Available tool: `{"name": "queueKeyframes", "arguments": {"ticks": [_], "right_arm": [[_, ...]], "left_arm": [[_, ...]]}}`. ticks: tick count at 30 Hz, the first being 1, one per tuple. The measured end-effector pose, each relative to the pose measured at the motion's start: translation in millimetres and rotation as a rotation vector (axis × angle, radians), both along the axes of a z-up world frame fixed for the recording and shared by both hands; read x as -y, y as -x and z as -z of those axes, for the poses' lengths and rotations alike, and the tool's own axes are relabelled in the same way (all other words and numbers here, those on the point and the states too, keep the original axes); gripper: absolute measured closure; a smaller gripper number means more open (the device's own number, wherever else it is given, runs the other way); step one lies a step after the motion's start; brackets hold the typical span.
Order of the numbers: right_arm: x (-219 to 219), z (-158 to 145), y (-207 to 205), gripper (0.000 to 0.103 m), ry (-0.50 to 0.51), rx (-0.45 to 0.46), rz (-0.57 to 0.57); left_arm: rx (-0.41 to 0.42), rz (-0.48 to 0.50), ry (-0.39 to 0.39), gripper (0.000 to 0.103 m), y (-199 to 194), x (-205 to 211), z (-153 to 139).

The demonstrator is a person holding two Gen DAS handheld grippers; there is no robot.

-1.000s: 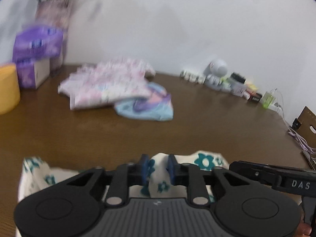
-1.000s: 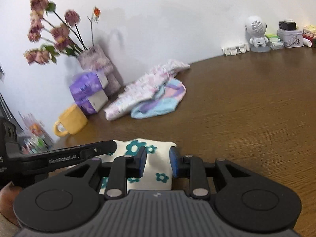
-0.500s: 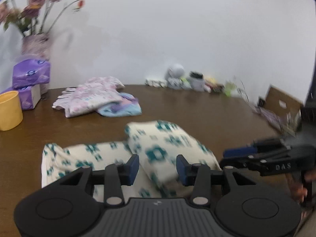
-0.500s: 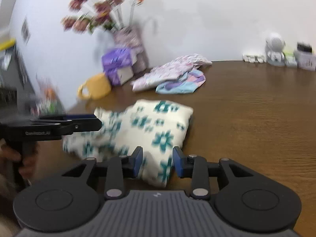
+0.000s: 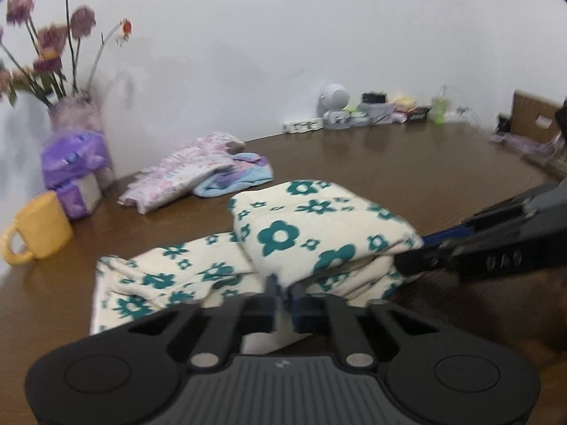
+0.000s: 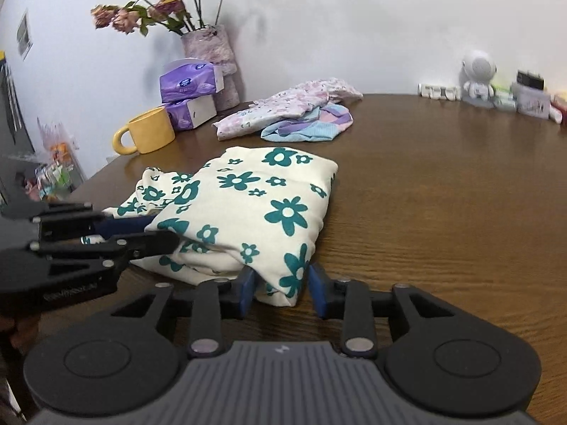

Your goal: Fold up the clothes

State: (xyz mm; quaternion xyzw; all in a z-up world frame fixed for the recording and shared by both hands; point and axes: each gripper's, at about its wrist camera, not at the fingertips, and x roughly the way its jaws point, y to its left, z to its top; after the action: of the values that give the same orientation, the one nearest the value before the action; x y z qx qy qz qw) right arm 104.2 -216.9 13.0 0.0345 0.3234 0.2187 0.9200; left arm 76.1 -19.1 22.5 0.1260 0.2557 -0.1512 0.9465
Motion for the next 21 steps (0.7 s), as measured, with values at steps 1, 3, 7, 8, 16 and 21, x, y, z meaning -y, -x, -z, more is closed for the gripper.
{"name": "queueKeyframes", "arguments": {"ticks": [1, 3, 7, 8, 16, 21], "right_arm": [[1, 0, 0, 0.088, -0.010, 0.003, 0.015], [5, 0, 1, 0.096, -0.045, 0.001, 0.039], [8, 4, 2, 0.096, -0.070, -0.005, 0.059], [7, 4, 3, 0.095, -0.065, 0.001, 0.059], [-1, 1, 7, 0.084, -0.015, 0.045, 0.051], [-4, 1, 5, 0.090, -0.028, 0.044, 0.072]], "left_arm": [[0.010, -0.006, -0.017, 0.100, 3, 2, 1], [0.028, -0.017, -0.048, 0.100, 7, 6, 4], [0.065, -0.033, -0.108, 0.100, 15, 13, 8], [0.072, -0.029, -0.111, 0.100, 16, 14, 7], [0.029, -0.041, -0.054, 0.073, 8, 16, 4], [-0.008, -0.057, -0.038, 0.096, -1, 17, 6]]}}
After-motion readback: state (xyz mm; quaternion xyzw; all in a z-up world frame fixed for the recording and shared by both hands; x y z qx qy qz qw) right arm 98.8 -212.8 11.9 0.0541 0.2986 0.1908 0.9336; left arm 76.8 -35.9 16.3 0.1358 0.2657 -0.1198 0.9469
